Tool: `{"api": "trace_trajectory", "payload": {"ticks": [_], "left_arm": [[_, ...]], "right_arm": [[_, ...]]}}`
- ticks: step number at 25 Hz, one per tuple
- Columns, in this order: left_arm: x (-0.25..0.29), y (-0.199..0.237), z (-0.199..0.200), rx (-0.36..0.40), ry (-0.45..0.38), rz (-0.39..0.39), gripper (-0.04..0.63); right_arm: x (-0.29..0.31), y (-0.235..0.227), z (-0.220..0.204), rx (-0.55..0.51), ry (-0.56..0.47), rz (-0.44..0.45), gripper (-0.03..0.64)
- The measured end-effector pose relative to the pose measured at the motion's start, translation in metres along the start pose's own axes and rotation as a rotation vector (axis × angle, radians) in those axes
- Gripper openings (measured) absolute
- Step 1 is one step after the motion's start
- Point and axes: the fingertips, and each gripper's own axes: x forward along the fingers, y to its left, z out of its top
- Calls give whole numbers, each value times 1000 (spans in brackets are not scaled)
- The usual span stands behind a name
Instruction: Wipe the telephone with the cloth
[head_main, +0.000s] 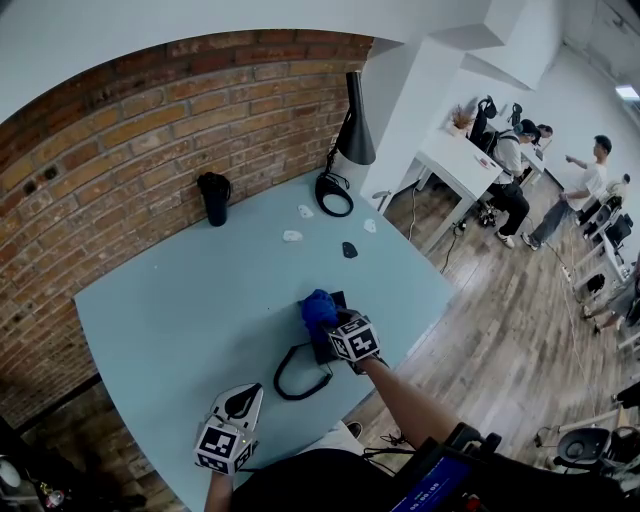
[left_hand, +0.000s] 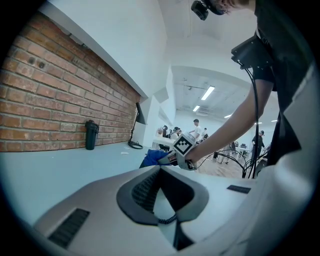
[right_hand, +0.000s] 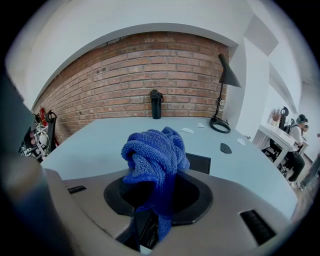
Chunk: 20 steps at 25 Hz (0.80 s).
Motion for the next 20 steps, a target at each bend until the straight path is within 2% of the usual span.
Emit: {"api": "trace_trajectory", "payload": {"ticks": [20], "left_arm": [[3,-4,-4,10,16,-19,15]], "right_arm": [[-10,10,-27,30,7,11,141]]}}
